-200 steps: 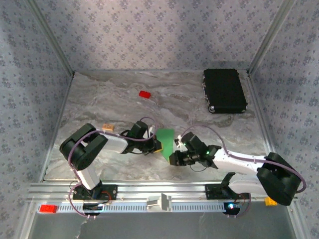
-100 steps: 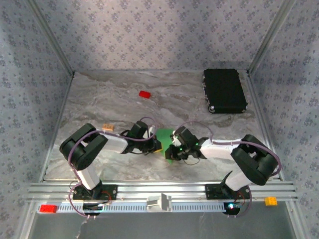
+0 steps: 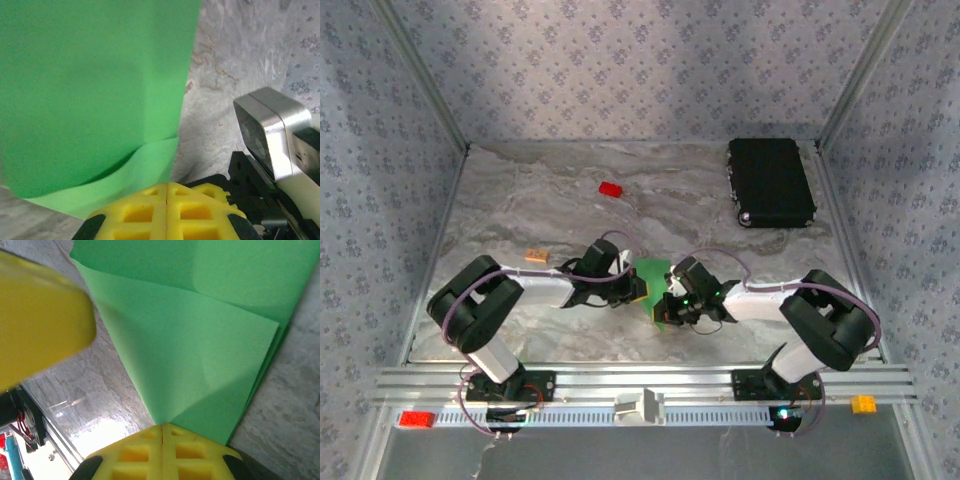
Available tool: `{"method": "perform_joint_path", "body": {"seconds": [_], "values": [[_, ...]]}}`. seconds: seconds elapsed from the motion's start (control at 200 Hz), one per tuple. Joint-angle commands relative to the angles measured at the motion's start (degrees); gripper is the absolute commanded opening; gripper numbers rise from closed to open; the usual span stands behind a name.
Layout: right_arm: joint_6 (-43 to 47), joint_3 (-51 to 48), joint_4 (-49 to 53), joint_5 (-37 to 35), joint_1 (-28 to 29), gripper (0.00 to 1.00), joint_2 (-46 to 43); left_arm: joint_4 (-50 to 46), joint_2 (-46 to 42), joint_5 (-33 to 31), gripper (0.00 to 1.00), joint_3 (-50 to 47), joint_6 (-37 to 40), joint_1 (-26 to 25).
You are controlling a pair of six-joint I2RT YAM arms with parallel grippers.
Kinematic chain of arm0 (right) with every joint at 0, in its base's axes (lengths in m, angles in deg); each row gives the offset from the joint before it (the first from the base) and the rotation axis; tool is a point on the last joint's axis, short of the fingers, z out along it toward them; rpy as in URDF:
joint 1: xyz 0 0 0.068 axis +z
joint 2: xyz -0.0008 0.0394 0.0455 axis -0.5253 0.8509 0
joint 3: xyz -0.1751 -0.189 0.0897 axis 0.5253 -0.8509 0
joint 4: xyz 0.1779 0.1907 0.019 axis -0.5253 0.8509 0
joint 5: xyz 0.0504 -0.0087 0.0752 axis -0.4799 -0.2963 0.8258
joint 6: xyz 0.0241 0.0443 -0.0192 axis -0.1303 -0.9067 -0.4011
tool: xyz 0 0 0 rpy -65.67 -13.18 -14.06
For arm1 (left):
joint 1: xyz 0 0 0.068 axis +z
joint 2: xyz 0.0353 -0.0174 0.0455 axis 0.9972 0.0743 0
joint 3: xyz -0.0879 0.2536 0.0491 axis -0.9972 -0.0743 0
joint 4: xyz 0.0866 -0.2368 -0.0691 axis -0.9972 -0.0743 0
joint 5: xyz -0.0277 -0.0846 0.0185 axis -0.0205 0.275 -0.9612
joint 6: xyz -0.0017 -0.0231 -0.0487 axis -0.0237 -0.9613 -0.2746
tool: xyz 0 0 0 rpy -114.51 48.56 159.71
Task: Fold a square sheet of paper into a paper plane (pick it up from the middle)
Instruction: Third fold the triangle at the center of the table.
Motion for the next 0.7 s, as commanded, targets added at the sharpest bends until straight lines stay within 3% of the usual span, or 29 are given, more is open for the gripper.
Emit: {"method": "perform_joint_path", "body": {"seconds": [0.0,0.27,0.695], "values": [[-0.85,-0.67,5.16,-2.44,0.07,0.04,2.88,-1.05,1.06,-0.42,0.04,0.55,-0.35,-1.14],[-1.53,-0.28,5.29,-4.2,0.0,0.04,3.9,-1.55,9.12,-0.11,0.02,0.01,-2.8,0.2],[-0.32,-0.03,9.62,-4.96,0.04,0.03,3.43,-13.79,1.51,-1.32,0.06,2.09,0.19,2.96]]}}
